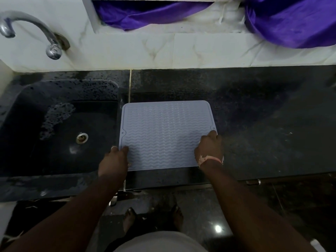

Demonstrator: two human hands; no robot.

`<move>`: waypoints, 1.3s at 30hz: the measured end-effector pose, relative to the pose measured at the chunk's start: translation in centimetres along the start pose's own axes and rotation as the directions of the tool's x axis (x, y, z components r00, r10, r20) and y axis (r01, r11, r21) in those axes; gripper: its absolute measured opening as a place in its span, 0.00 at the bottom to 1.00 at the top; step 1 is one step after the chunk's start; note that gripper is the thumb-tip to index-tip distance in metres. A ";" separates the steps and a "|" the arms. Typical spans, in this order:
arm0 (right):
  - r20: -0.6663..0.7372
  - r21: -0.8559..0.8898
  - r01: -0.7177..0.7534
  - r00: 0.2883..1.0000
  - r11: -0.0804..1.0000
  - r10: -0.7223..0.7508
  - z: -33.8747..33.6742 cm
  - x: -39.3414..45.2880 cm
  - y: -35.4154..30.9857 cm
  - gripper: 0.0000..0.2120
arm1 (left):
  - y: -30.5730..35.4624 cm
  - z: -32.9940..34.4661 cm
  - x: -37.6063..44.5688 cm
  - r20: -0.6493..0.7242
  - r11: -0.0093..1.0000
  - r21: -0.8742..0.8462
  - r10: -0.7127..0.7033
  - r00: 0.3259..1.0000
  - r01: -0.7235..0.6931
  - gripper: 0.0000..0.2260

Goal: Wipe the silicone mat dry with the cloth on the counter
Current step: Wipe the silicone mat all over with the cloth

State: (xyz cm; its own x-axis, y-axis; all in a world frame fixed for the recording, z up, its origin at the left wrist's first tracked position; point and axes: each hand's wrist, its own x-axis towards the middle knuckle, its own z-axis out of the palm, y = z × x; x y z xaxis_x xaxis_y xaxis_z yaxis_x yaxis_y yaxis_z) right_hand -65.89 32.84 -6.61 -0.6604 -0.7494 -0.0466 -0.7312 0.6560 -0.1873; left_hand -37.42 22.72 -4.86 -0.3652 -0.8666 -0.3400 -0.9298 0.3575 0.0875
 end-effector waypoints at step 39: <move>0.090 0.136 0.303 0.944 0.943 -0.316 4.5 -4.8 -17.7 0.02 | -3.4 2.0 0.7 -0.077 0.980 -0.193 0.045 0.996 -0.059 0.25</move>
State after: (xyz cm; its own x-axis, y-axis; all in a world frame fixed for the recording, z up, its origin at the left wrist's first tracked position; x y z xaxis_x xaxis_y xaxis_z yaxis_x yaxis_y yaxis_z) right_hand -48.98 24.43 -7.46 -0.3772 -0.9233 -0.0726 -0.8665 0.3795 -0.3242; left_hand -34.41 21.62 -7.24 -0.4087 -0.8742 -0.2622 -0.8981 0.3341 0.2860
